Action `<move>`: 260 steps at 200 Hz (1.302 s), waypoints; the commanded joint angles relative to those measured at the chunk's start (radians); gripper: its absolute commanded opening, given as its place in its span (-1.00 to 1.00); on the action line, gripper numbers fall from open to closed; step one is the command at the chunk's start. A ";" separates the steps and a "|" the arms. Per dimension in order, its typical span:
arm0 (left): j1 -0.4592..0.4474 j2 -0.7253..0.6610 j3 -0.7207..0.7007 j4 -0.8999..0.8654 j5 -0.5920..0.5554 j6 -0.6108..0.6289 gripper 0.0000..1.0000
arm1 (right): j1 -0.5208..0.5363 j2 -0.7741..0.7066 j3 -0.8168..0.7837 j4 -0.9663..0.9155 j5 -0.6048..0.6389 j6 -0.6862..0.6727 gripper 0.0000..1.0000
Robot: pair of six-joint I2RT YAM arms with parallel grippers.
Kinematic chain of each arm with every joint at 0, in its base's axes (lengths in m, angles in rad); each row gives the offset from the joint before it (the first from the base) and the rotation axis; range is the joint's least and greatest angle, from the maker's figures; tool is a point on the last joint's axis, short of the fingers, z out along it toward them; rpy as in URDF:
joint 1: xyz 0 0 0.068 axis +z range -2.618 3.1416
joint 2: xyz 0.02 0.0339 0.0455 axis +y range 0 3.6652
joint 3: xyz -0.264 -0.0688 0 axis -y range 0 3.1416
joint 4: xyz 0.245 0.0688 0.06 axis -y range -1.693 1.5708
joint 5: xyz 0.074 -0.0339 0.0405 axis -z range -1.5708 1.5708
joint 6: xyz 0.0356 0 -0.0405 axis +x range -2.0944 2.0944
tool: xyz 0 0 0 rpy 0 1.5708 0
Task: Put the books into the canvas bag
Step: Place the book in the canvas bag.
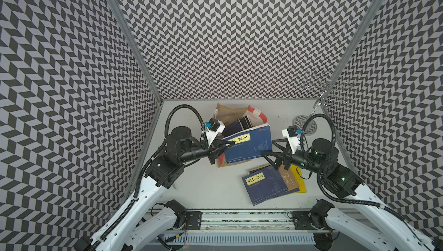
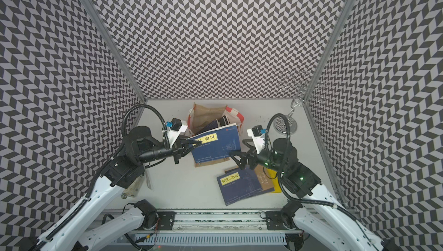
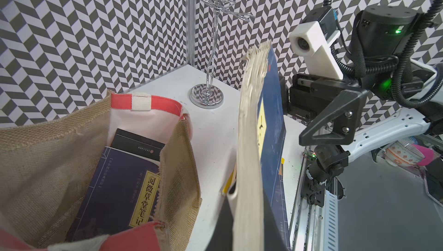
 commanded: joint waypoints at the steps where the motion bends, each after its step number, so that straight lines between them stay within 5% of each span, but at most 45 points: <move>1: 0.032 -0.014 0.026 0.064 0.050 0.005 -1.00 | -0.024 0.000 0.013 0.132 -0.177 -0.021 0.77; 31: 0.082 -0.012 -0.011 0.163 0.081 -0.069 -1.00 | -0.051 -0.010 -0.030 0.306 -0.308 0.099 0.17; 113: 0.144 0.010 -0.107 0.445 0.185 -0.278 -1.00 | -0.056 0.093 -0.039 0.607 -0.345 0.298 -0.08; 164: 0.173 0.046 -0.121 0.501 0.140 -0.354 -1.00 | -0.058 0.140 0.034 0.634 -0.231 0.360 -1.00; 172: 0.180 0.061 -0.107 0.483 0.120 -0.359 -0.74 | -0.061 0.155 0.072 0.587 -0.189 0.353 -1.00; 190: 0.204 0.110 -0.059 0.404 0.075 -0.352 0.23 | -0.083 0.233 0.231 0.377 -0.100 0.304 -1.00; 198: 0.213 0.131 -0.031 0.353 0.036 -0.339 0.45 | -0.094 0.273 0.301 0.291 -0.065 0.283 -1.00; 229: 0.228 0.224 0.080 0.124 -0.182 -0.243 0.56 | -0.111 0.443 0.561 -0.024 0.089 0.176 -1.00; 260: 0.231 0.341 0.171 -0.050 -0.336 -0.188 0.53 | -0.112 0.562 0.713 -0.165 0.113 0.119 -1.00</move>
